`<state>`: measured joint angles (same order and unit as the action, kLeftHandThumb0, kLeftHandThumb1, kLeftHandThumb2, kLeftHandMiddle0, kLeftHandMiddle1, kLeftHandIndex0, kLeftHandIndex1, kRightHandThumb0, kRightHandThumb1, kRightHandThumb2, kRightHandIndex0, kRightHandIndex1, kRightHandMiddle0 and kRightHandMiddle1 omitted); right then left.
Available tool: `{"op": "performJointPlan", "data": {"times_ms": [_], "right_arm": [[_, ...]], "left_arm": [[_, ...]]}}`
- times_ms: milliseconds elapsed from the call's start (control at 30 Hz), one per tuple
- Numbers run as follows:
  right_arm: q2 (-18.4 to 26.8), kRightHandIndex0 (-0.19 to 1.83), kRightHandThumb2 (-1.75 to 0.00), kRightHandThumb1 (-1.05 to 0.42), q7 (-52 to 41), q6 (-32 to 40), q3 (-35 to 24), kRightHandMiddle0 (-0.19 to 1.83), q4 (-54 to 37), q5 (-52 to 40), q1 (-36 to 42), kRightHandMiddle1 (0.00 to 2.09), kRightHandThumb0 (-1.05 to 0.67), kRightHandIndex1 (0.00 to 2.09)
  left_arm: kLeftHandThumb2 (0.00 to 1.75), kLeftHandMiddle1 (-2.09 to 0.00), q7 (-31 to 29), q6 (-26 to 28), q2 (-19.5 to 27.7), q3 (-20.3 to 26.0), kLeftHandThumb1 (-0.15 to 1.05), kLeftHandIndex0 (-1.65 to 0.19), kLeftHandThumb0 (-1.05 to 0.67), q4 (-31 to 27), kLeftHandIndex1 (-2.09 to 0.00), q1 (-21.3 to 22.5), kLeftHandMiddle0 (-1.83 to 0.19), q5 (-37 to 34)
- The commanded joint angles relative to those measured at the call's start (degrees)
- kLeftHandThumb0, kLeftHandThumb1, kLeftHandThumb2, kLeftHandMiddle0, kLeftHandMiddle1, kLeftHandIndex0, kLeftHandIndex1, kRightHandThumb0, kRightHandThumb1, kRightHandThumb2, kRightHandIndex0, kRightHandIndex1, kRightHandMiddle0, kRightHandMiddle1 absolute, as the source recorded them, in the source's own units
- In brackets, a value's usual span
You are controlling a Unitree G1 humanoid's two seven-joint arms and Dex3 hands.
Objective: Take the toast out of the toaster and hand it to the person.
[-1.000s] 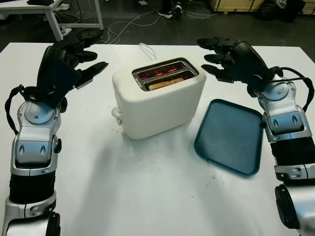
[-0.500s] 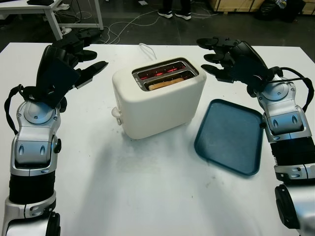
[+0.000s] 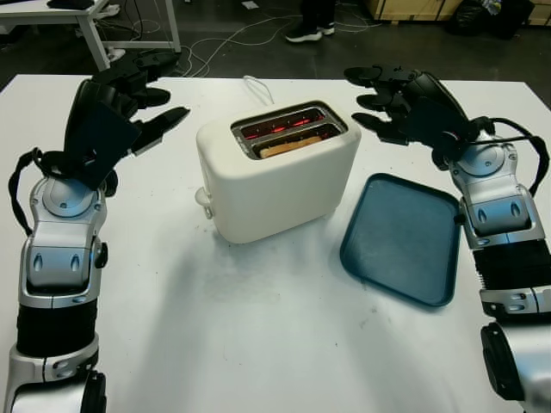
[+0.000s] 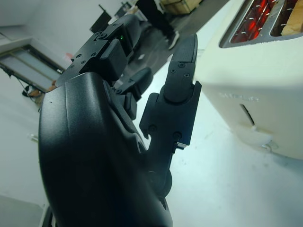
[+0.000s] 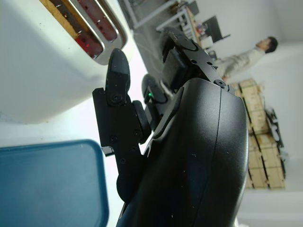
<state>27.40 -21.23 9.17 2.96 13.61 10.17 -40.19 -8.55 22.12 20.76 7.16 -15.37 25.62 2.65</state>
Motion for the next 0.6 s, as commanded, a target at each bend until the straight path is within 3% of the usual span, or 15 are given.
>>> {"op": "performJointPlan", "data": {"times_ms": [0, 567], "right_arm": [[0.57, 0.54, -0.34, -0.92, -0.01, -1.64, 0.14, 0.49, 0.51, 0.35, 0.04, 0.0, -0.32, 0.0], [0.51, 0.55, -0.34, -0.92, -0.11, -2.21, 0.24, 0.5, 1.18, 0.21, -0.24, 0.0, -0.32, 0.0]], "left_arm": [[0.02, -0.86, -0.09, -0.33, 0.34, -0.42, 0.92, -0.51, -0.38, 0.17, -0.24, 0.79, -0.25, 0.41], [0.02, -0.87, 0.01, 0.01, 0.49, -0.51, 0.92, -0.5, -0.38, 0.17, -0.26, 0.95, -0.23, 0.51]]}}
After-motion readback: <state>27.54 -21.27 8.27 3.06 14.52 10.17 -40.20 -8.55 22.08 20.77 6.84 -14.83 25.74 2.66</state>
